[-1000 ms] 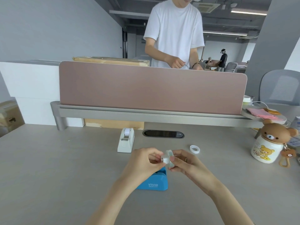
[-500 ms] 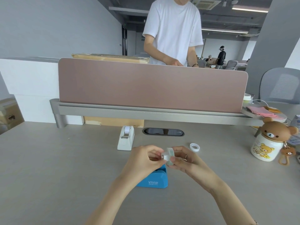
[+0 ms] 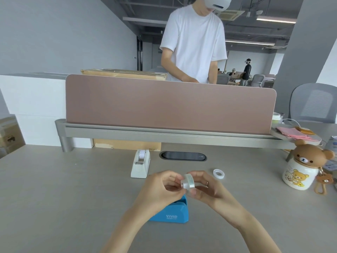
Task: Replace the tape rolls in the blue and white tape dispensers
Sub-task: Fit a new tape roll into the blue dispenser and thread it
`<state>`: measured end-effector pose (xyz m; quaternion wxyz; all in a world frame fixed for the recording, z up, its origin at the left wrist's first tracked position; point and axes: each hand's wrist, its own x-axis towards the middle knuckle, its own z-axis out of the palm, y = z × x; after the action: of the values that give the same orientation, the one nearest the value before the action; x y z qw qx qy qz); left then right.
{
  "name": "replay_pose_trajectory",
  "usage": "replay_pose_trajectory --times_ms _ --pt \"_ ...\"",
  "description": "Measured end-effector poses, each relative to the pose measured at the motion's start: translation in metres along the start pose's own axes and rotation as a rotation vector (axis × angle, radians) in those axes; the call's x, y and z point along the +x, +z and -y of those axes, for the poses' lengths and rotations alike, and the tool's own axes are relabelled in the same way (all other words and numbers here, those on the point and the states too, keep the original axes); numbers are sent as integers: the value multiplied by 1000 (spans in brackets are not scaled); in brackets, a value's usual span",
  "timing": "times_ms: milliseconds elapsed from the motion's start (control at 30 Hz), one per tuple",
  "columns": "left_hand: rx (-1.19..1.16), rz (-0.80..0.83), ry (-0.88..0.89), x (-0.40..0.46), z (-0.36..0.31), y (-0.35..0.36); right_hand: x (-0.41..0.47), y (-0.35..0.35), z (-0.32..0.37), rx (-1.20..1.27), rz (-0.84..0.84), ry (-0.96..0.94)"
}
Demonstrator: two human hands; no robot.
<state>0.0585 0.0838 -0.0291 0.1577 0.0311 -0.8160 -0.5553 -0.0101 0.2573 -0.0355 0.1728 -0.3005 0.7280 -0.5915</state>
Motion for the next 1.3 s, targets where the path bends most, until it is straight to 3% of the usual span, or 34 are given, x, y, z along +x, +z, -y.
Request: replay_pose_trajectory --times_ms 900,1300 --pt "-64 -43 32 -2 -3 12 -2 -5 9 -177 -32 -16" --pt "-165 -98 -22 0 -1 1 3 12 5 -128 -223 -57"
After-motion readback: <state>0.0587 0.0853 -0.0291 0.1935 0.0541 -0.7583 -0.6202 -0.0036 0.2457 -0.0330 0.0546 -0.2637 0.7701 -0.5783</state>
